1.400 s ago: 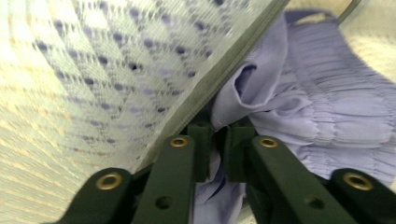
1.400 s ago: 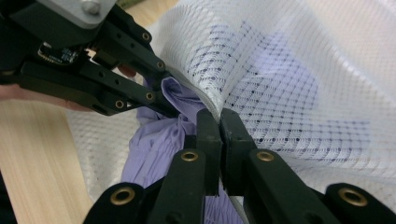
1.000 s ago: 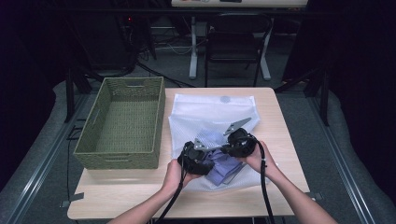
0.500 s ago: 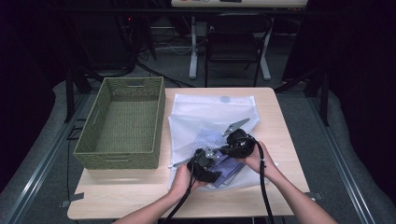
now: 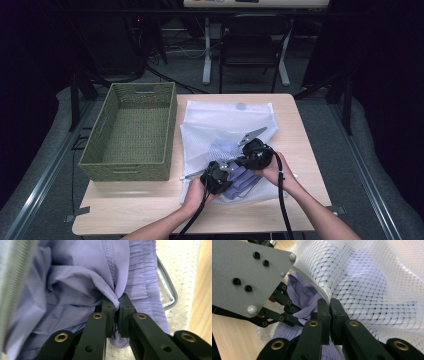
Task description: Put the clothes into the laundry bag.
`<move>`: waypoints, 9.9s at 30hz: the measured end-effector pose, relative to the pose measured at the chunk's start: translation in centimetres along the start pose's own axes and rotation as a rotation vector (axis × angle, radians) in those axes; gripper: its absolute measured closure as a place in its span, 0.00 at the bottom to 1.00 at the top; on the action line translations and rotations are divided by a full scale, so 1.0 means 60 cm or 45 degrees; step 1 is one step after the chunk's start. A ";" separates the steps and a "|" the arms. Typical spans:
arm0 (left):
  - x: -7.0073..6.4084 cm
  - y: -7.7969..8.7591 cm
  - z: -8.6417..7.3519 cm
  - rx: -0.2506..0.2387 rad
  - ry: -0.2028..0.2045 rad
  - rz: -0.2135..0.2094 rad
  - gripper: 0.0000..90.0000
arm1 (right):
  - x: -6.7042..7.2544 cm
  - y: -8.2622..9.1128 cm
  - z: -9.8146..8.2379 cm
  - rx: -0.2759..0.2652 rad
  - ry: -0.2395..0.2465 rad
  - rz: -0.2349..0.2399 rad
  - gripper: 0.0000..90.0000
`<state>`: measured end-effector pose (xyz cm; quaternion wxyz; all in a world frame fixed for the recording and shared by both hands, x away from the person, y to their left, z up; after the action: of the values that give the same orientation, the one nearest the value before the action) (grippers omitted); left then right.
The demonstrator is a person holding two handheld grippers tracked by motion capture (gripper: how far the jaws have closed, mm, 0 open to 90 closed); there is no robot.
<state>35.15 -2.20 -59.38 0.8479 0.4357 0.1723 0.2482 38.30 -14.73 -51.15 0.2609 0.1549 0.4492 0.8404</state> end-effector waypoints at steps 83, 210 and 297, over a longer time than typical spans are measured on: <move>0.061 0.021 -0.001 -0.248 0.127 0.283 0.93 | 0.009 0.006 0.006 -0.022 -0.009 0.069 0.98; 0.084 0.064 -0.042 -0.091 0.114 0.507 0.61 | -0.012 0.014 -0.007 -0.032 -0.101 0.099 0.98; 0.097 0.095 -0.093 0.236 -0.061 0.162 0.71 | -0.027 -0.018 -0.124 0.307 -0.040 -0.011 0.65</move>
<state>35.53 7.58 -58.24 0.7904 0.5282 0.1461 0.2738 36.30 -20.18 -56.19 0.2509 0.1964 0.5434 0.7766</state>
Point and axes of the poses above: each handheld gripper's, and its own axes: y roughly backward along the jaws, z roughly out of its top, x roughly to its left, the point moved 4 cm from there along -y, roughly forward along the jaws, and after that the axes turned 3 degrees about x, right-handed, at the moved point
